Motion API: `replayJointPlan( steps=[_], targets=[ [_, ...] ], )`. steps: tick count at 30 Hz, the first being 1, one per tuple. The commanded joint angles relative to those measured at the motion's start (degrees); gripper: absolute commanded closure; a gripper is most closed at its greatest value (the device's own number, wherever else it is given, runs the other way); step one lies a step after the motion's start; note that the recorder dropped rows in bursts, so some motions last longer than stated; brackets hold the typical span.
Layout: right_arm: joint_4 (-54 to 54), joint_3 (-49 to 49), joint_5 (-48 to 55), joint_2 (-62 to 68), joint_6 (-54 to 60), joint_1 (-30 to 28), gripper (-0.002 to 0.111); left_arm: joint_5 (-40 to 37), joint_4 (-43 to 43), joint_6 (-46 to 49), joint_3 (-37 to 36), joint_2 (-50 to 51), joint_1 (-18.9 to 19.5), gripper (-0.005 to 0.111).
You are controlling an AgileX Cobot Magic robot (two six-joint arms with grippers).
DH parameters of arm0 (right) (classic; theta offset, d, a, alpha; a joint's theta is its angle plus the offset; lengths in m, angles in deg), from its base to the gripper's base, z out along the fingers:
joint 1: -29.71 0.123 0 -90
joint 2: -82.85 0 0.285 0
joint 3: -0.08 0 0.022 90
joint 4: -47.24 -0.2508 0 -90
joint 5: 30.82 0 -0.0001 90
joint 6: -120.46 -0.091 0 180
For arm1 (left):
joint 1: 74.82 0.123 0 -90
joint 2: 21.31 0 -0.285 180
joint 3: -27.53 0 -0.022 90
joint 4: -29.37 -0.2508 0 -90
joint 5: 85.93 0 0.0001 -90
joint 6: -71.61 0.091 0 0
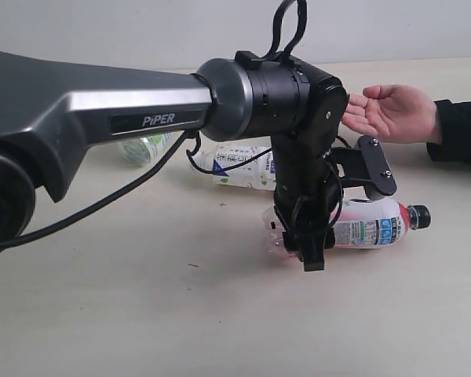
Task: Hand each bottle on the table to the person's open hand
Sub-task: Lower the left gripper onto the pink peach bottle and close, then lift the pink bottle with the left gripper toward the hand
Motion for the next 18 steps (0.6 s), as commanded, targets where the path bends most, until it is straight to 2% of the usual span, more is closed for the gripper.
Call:
replayJointPlan(
  steps=[1,4,9,18],
  targets=[
    [-0.03,0.27,-0.46,-0.31,0.17,-0.44,0.108,-3.36,0.51,-0.32,-0.08,-0.17,-0.06,0.107],
    [-0.03,0.27,-0.46,-0.31,0.17,-0.44,0.108,-4.61,0.99,-1.63,-0.08,-1.2,-1.03,0.107],
    [-0.03,0.27,-0.46,-0.31,0.17,-0.44,0.108,-4.08,0.99,-8.94,0.04,-6.88,-2.07,0.107],
    [-0.03,0.27,-0.46,-0.31,0.17,-0.44,0.108,6.7,0.99,-26.81,0.04,-17.14,-2.07,0.107]
  ],
)
